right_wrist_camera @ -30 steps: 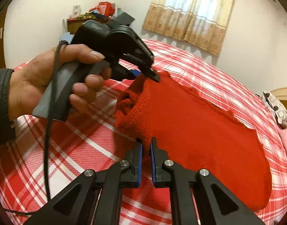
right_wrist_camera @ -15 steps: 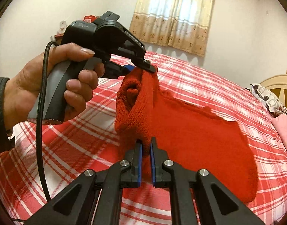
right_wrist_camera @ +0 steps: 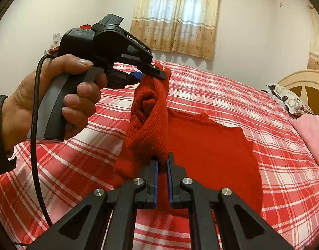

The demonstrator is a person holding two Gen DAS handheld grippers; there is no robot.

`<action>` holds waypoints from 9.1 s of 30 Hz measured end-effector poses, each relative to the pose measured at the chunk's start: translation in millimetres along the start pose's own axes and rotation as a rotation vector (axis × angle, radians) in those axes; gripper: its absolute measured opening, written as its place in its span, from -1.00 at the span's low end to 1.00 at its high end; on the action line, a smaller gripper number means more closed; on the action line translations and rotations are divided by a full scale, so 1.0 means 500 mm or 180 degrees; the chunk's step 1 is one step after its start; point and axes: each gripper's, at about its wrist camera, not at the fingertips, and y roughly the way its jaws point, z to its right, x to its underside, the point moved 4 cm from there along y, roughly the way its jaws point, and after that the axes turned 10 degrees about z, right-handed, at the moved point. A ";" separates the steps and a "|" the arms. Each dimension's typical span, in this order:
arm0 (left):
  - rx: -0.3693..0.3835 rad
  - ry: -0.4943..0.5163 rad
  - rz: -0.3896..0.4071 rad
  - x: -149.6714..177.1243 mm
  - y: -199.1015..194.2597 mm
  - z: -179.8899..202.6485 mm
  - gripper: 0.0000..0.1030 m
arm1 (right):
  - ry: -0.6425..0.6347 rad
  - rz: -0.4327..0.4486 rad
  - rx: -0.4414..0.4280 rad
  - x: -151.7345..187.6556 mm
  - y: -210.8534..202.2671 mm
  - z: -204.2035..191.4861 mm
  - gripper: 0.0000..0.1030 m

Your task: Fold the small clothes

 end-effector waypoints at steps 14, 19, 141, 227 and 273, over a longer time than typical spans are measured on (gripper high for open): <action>0.0085 0.0217 -0.0147 0.034 0.056 0.084 -0.68 | 0.0162 0.0000 0.0057 0.018 -0.040 0.065 -0.88; 0.0117 0.0302 -0.0235 0.054 0.082 0.112 -0.68 | 0.0195 -0.0019 0.0096 0.036 -0.048 0.088 -0.88; -0.0588 0.1954 -0.0087 0.314 -0.002 0.104 1.00 | 0.1471 -0.0319 -0.0190 0.054 0.096 0.387 -0.35; -0.0757 0.2317 -0.0484 0.324 -0.109 0.145 -0.28 | 0.2065 -0.0437 -0.0981 0.018 0.164 0.274 -0.55; -0.1432 0.1855 0.0220 0.268 -0.466 -0.050 -0.31 | 0.1698 -0.0642 -0.2211 -0.091 0.230 -0.279 -0.55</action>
